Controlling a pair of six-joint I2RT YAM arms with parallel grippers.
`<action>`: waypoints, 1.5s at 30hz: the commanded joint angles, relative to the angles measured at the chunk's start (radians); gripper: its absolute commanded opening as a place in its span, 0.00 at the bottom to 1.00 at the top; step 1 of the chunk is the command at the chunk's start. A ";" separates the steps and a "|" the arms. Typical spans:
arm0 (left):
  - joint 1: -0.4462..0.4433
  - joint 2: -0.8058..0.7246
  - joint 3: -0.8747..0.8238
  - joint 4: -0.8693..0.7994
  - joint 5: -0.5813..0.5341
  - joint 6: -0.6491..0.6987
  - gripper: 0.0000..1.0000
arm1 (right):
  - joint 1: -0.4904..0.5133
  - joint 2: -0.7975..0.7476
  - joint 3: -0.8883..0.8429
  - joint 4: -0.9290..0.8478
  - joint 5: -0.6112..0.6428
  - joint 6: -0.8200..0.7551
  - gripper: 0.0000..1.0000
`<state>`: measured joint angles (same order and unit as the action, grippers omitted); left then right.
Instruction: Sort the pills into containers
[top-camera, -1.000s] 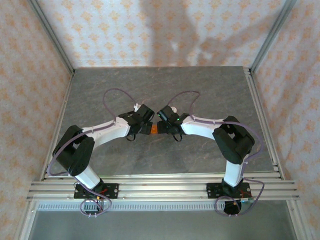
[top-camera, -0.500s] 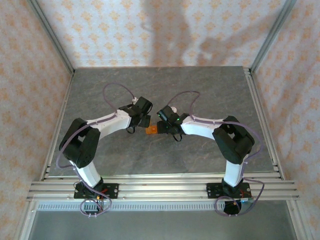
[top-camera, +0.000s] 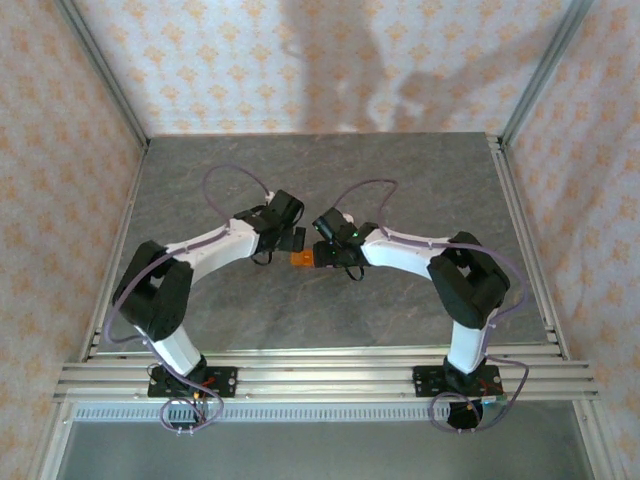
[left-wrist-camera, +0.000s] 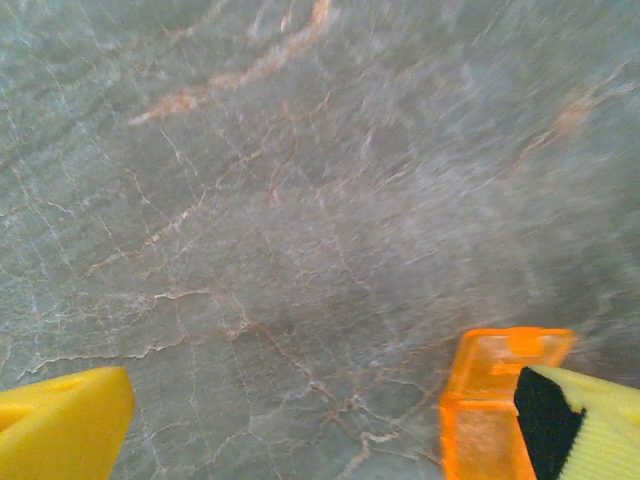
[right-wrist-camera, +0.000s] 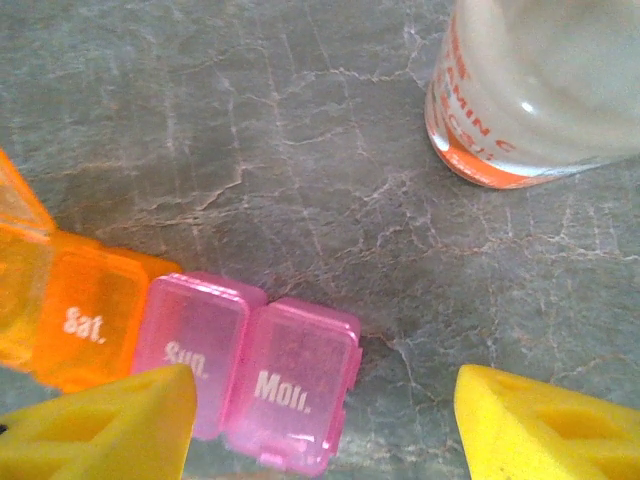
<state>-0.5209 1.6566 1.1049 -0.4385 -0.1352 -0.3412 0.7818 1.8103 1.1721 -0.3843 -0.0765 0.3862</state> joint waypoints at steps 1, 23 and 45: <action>0.004 -0.089 -0.012 0.000 0.040 -0.046 1.00 | -0.003 -0.109 0.052 -0.081 0.015 -0.027 0.69; 0.004 -0.258 -0.293 0.231 0.109 -0.173 1.00 | -0.187 -0.015 0.235 -0.197 0.028 -0.130 0.85; 0.010 -0.181 -0.325 0.415 0.216 -0.234 1.00 | -0.203 0.177 0.327 -0.188 -0.008 -0.139 0.37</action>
<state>-0.5205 1.4540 0.7895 -0.0769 0.0559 -0.5549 0.5900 1.9942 1.4982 -0.5613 -0.0792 0.2489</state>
